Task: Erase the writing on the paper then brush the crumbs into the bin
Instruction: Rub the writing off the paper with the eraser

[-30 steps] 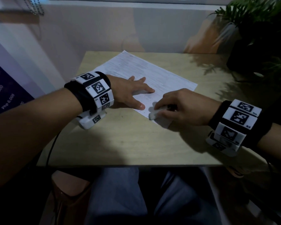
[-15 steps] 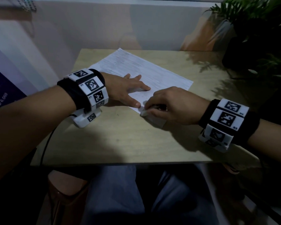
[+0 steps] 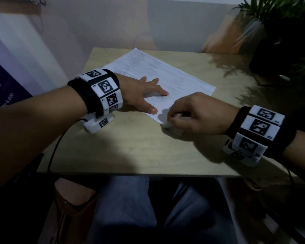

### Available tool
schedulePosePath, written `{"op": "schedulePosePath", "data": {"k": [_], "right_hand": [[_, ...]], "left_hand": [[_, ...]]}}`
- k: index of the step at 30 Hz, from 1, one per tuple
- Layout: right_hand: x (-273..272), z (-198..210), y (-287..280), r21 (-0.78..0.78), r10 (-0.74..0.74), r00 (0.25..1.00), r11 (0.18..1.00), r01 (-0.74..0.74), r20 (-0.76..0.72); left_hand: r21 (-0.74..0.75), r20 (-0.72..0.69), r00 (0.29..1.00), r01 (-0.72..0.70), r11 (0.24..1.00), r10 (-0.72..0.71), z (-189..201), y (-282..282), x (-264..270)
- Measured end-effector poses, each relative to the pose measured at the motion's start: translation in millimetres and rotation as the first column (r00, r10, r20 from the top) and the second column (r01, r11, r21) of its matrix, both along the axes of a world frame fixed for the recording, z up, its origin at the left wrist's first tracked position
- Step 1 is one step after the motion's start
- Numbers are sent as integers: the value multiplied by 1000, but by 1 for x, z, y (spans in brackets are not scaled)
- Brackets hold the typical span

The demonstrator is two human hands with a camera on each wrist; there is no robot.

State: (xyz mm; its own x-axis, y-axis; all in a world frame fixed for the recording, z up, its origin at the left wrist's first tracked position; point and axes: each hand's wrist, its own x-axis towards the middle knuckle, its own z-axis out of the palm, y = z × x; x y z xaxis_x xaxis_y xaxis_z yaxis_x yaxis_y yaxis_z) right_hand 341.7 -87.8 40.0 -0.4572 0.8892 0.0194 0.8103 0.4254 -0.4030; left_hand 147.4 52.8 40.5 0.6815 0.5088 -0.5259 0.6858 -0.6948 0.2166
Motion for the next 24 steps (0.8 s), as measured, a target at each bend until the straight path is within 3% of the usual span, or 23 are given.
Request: {"op": "schedulePosePath", "data": {"k": [5, 8, 16, 20, 24], "right_hand": [[1, 1, -1, -34, -5, 997, 999, 2, -76], [-3, -2, 5, 47, 38, 992, 998, -33, -118], [5, 1, -5, -7, -3, 999, 1000, 3, 45], [10, 0, -7, -32, -20, 999, 999, 18, -47], [0, -4, 1, 53, 36, 996, 998, -32, -82]], "left_hand": [[12, 0, 1000, -3, 1000, 3, -1, 1, -2], [14, -11, 1000, 12, 1000, -12, -2, 3, -1], [3, 0, 1000, 1, 1000, -1, 1, 0, -2], [-4, -1, 1000, 2, 1000, -2, 1, 0, -2], [-6, 0, 1000, -1, 1000, 1, 1, 0, -2]]}}
